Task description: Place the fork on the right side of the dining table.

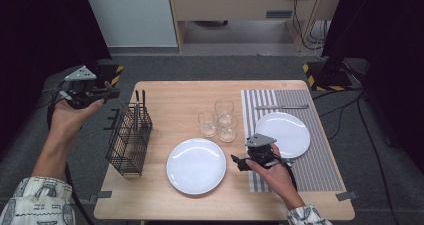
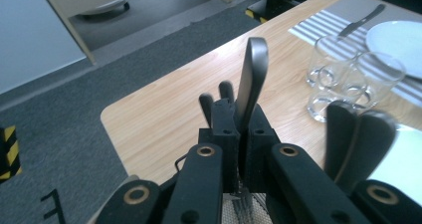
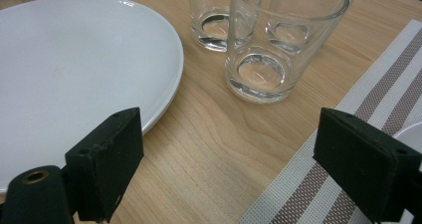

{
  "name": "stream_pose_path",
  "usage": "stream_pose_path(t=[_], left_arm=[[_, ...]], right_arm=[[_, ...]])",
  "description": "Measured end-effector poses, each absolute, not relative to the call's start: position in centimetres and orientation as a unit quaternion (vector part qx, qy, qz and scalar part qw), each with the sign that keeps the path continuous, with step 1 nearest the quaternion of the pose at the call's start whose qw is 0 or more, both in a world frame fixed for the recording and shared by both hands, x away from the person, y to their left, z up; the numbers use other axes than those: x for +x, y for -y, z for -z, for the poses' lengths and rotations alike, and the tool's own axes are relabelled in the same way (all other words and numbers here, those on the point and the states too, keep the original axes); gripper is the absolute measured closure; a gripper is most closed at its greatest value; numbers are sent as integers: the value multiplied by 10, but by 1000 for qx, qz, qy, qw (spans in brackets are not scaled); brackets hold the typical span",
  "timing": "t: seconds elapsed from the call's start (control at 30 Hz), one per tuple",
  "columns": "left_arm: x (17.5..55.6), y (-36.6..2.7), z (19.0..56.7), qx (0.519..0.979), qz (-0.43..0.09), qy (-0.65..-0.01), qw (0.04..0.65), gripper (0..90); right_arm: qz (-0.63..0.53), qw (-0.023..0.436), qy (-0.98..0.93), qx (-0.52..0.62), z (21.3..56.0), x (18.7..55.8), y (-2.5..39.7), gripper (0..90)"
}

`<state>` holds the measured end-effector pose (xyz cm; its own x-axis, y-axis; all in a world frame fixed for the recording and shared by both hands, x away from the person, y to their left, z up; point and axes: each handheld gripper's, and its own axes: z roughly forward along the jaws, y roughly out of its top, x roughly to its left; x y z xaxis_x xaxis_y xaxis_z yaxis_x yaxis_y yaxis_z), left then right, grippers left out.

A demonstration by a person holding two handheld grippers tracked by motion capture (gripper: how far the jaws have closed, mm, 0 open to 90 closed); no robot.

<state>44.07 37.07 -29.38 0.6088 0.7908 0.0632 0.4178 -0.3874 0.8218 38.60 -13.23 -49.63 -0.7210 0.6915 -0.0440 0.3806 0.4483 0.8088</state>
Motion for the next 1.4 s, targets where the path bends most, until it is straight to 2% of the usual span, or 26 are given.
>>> stream_pose_path(t=[0.4,0.87,1.4], left_arm=[[439,-349,275,794,-234,-354,434,869],[451,-321,280,797,-228,-345,440,869],[439,-282,300,815,-210,-314,439,868]], right_arm=[[-417,191,-828,322,495,386,133,143],[-428,190,-823,322,492,386,138,143],[-424,177,-830,315,492,385,137,143]])
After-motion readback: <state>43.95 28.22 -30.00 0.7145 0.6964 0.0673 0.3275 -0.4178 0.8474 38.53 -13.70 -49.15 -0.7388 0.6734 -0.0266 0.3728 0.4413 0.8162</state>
